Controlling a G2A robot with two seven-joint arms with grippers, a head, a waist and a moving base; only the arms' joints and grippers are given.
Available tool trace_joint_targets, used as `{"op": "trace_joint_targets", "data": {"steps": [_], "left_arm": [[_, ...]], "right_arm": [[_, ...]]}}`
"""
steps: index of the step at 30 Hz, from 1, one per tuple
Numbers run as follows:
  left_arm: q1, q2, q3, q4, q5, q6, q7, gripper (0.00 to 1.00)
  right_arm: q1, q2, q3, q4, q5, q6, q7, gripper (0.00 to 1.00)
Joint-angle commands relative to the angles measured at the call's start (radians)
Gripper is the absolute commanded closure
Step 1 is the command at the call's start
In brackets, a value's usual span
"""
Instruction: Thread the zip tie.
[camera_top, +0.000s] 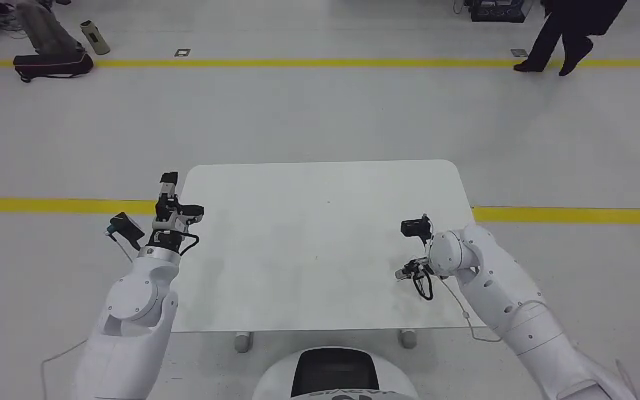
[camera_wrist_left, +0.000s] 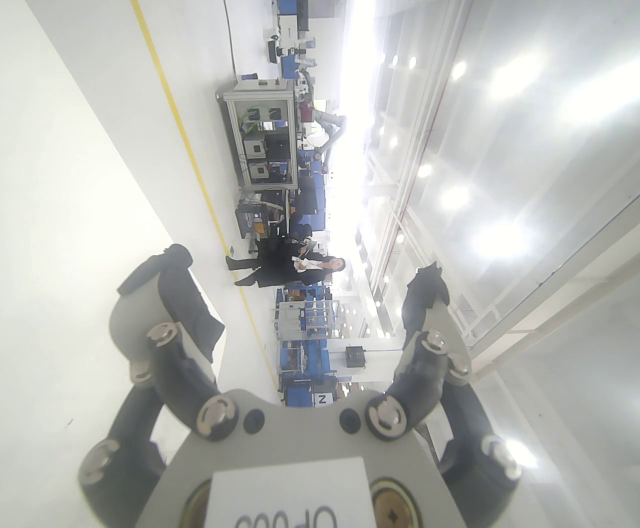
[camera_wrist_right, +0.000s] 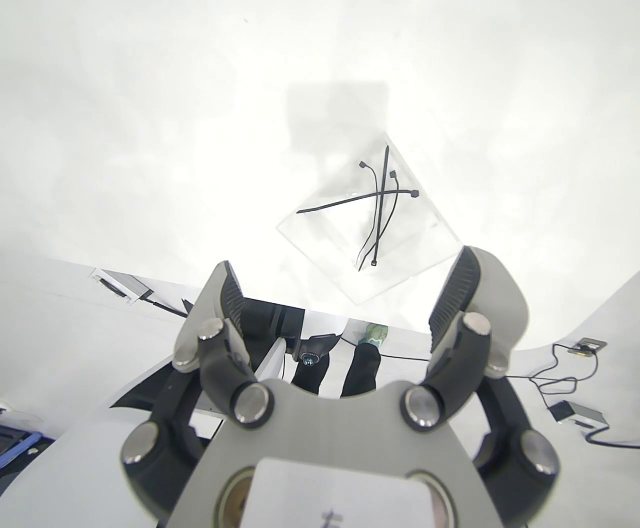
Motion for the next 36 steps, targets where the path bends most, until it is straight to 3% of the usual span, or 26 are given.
{"op": "trace_joint_targets", "data": {"steps": [1,6,7,8,11,17,28,36], "left_arm": [[0.000,0.000,0.000,0.000,0.000,0.000,0.000,0.00],[0.000,0.000,0.000,0.000,0.000,0.000,0.000,0.00],[0.000,0.000,0.000,0.000,0.000,0.000,0.000,0.00],[0.000,0.000,0.000,0.000,0.000,0.000,0.000,0.00],[0.000,0.000,0.000,0.000,0.000,0.000,0.000,0.00],[0.000,0.000,0.000,0.000,0.000,0.000,0.000,0.00],[0.000,0.000,0.000,0.000,0.000,0.000,0.000,0.00],[0.000,0.000,0.000,0.000,0.000,0.000,0.000,0.00]], "right_arm": [[-0.005,0.000,-0.003,-0.002,-0.008,-0.008,-0.025,0.00],[-0.004,0.001,0.001,-0.012,-0.016,-0.013,-0.016,0.00],[-0.005,0.001,0.004,-0.015,-0.017,-0.014,-0.011,0.05],[-0.006,0.003,0.009,-0.020,-0.018,-0.017,-0.005,0.25],[-0.012,0.007,0.021,-0.031,-0.028,-0.023,0.007,0.54],[-0.017,0.008,0.021,-0.027,-0.043,-0.027,0.017,0.71],[-0.001,-0.006,-0.024,0.021,-0.037,-0.044,-0.003,0.68],[0.025,-0.021,-0.059,0.088,-0.037,-0.037,-0.024,0.74]]}}
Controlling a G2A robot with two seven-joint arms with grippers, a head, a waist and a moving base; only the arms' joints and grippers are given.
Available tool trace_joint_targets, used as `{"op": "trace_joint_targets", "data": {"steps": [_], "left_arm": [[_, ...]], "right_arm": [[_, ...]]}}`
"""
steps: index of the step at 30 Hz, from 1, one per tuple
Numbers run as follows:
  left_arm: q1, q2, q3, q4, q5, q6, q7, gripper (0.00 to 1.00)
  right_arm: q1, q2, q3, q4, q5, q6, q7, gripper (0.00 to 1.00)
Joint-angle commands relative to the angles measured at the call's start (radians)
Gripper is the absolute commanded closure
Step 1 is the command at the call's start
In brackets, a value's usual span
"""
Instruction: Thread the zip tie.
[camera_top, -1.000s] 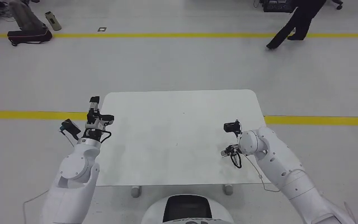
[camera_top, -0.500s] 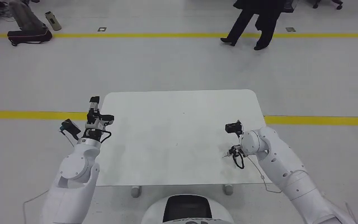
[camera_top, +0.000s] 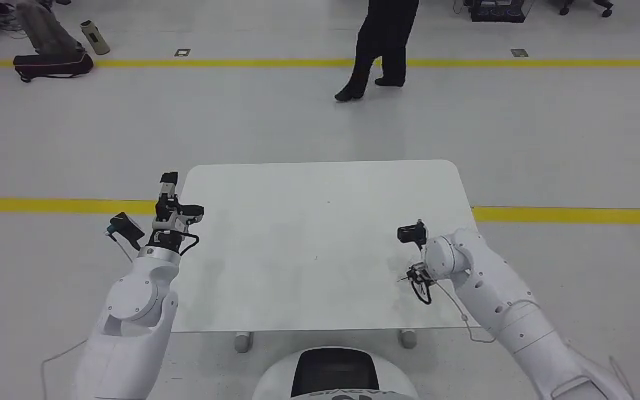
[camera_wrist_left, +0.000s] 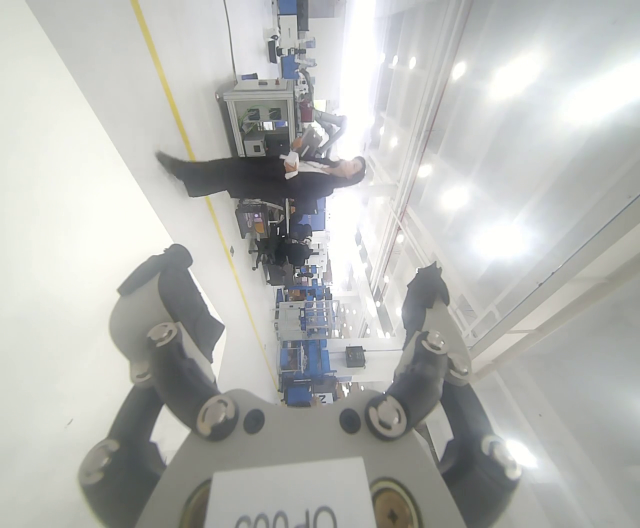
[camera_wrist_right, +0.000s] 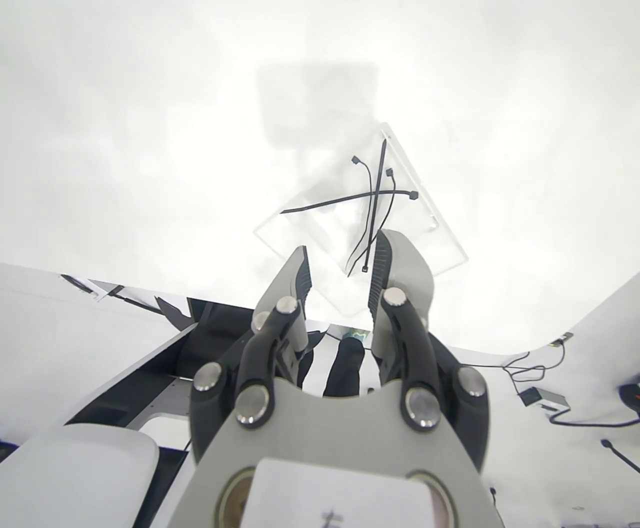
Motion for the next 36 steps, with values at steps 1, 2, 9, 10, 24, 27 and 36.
{"op": "trace_joint_targets", "data": {"steps": [1,2,9,10,24,27,36], "left_arm": [[0.000,0.000,0.000,0.000,0.000,0.000,0.000,0.00],[0.000,0.000,0.000,0.000,0.000,0.000,0.000,0.00],[0.000,0.000,0.000,0.000,0.000,0.000,0.000,0.00],[0.000,0.000,0.000,0.000,0.000,0.000,0.000,0.00],[0.000,0.000,0.000,0.000,0.000,0.000,0.000,0.00],[0.000,0.000,0.000,0.000,0.000,0.000,0.000,0.00],[0.000,0.000,0.000,0.000,0.000,0.000,0.000,0.00]], "right_arm": [[0.006,-0.004,-0.008,0.017,0.004,-0.002,-0.007,0.74],[0.009,-0.006,-0.012,0.025,0.006,-0.001,-0.009,0.75],[0.033,-0.019,-0.037,0.078,0.008,0.007,-0.023,0.78],[0.036,-0.020,-0.039,0.082,0.006,0.009,-0.024,0.78],[0.057,-0.035,-0.060,0.134,0.002,0.020,-0.037,0.82],[0.060,-0.038,-0.063,0.142,0.001,0.022,-0.038,0.83],[0.069,-0.046,-0.070,0.164,0.000,0.028,-0.040,0.87]]}}
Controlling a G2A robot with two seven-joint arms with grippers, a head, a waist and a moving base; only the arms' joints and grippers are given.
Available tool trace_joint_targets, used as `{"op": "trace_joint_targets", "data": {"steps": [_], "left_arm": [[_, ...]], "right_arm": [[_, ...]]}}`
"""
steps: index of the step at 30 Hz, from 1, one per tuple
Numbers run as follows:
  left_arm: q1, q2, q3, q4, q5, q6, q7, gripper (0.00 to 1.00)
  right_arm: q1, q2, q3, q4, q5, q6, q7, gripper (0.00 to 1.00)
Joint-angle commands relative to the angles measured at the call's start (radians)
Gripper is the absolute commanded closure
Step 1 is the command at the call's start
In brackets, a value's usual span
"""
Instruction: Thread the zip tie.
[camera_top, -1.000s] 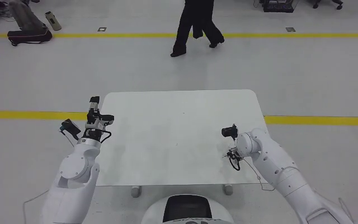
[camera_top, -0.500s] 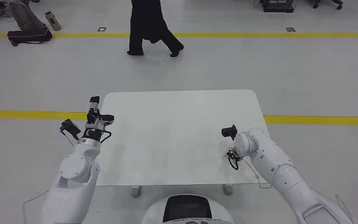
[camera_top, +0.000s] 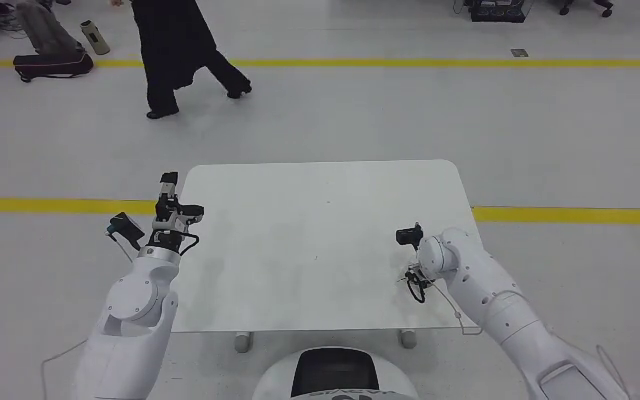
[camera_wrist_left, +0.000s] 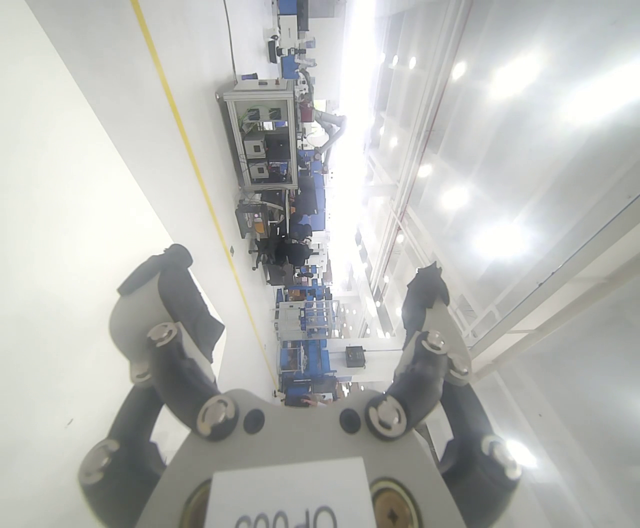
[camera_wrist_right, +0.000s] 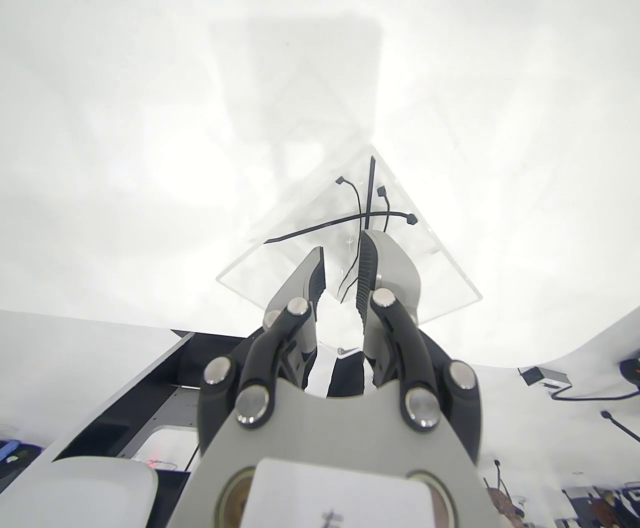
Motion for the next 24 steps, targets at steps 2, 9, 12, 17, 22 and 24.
{"op": "trace_joint_targets", "data": {"steps": [2,9,12,17,22,24], "left_arm": [[0.000,0.000,0.000,0.000,0.000,0.000,0.000,0.00],[0.000,0.000,0.000,0.000,0.000,0.000,0.000,0.00],[0.000,0.000,0.000,0.000,0.000,0.000,0.000,0.00],[0.000,0.000,0.000,0.000,0.000,0.000,0.000,0.00],[0.000,0.000,0.000,0.000,0.000,0.000,0.000,0.00],[0.000,0.000,0.000,0.000,0.000,0.000,0.000,0.00]], "right_arm": [[0.005,-0.003,-0.004,0.008,-0.002,0.003,0.000,0.87],[0.022,-0.014,-0.017,0.041,-0.005,0.023,0.005,0.85],[0.029,-0.018,-0.021,0.052,-0.003,0.026,0.005,0.84],[0.039,-0.026,-0.031,0.073,0.000,0.030,0.003,0.86],[0.050,-0.035,-0.041,0.100,0.003,0.032,0.000,0.86],[0.054,-0.038,-0.045,0.109,0.004,0.032,-0.002,0.87]]}}
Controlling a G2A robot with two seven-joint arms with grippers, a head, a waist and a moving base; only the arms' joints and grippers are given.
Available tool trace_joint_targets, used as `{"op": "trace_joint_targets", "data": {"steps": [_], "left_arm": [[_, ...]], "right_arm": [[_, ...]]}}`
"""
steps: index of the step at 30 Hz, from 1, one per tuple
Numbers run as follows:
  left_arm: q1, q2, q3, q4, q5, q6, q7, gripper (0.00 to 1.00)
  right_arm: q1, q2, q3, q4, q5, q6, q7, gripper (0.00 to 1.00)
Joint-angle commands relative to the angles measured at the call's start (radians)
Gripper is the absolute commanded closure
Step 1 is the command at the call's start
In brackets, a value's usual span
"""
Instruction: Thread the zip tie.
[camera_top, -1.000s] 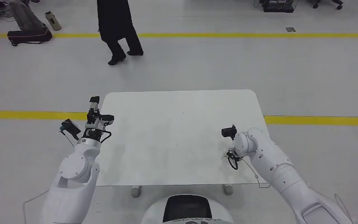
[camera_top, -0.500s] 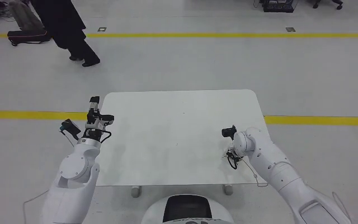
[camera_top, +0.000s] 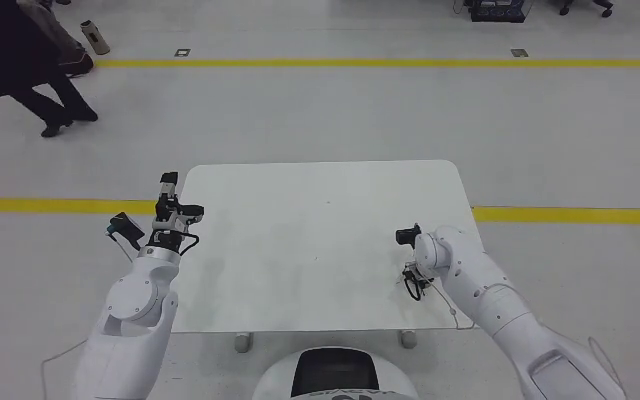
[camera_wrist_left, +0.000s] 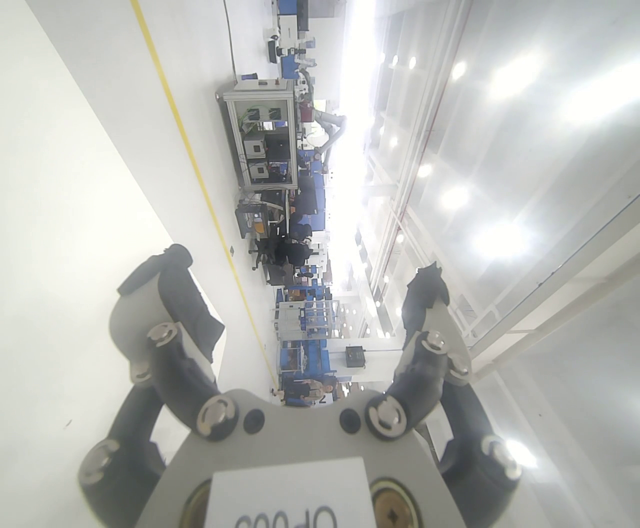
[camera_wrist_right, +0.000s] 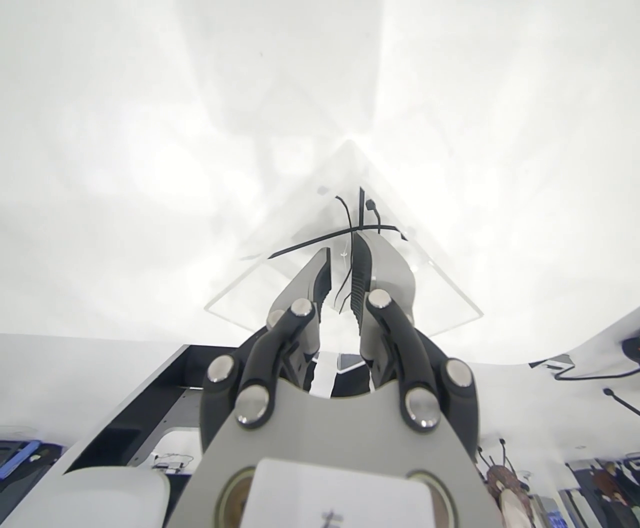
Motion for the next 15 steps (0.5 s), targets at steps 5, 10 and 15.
{"op": "trace_joint_targets", "data": {"steps": [5,10,15], "left_arm": [[0.000,0.000,0.000,0.000,0.000,0.000,0.000,0.00],[0.000,0.000,0.000,0.000,0.000,0.000,0.000,0.00],[0.000,0.000,0.000,0.000,0.000,0.000,0.000,0.00]], "right_arm": [[0.012,-0.008,-0.007,0.022,0.001,0.001,-0.003,0.93],[0.016,-0.012,-0.009,0.032,-0.002,0.002,-0.005,1.00],[0.019,-0.014,-0.004,0.031,-0.004,0.001,0.001,1.00]]}}
